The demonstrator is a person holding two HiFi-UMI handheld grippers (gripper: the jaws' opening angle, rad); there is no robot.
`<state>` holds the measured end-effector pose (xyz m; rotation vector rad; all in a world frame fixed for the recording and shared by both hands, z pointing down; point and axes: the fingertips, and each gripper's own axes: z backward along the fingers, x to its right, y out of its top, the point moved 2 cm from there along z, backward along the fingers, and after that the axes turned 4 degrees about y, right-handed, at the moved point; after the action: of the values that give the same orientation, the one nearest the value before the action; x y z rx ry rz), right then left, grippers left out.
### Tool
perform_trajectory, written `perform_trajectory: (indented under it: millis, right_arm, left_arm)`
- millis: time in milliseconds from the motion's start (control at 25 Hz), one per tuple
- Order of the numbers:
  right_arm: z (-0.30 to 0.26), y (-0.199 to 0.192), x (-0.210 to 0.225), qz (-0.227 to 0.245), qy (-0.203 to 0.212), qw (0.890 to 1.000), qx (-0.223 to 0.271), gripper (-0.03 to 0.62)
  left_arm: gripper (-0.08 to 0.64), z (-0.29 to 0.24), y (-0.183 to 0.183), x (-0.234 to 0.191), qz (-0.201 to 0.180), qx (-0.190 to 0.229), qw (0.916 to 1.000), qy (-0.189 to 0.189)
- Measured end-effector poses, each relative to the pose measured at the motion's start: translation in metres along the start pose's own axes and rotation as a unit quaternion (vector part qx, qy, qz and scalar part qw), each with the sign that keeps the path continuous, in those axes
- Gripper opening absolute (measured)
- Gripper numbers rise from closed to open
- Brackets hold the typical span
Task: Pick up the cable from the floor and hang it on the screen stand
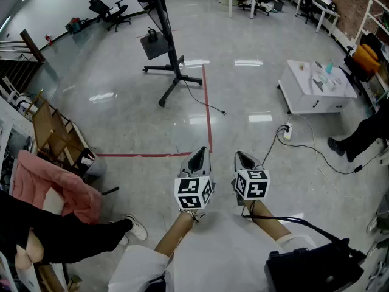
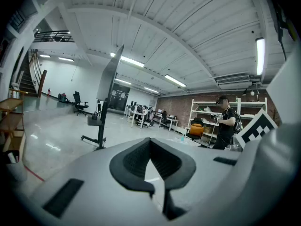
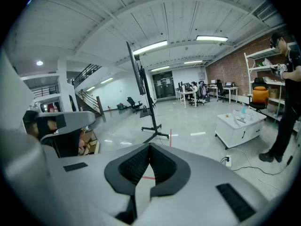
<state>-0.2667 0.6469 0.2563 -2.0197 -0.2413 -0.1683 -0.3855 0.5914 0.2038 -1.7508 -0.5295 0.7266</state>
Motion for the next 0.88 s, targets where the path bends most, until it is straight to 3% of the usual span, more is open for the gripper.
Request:
perform_trajectory:
  millis: [360, 880]
  right_arm:
    - [-0.020, 0.008, -0.003, -0.002, -0.005, 1.000, -0.002, 0.017]
    - [-0.070, 0.010, 0.013, -0.045, -0.031, 0.998, 0.008, 0.018]
  left_arm:
    - [0.003, -0.018, 0.006, -0.020, 0.005, -0.003, 1.0000, -0.001]
    - [0.003, -0.051, 0.001, -0.070, 0.001, -0.014, 0.9999, 0.001]
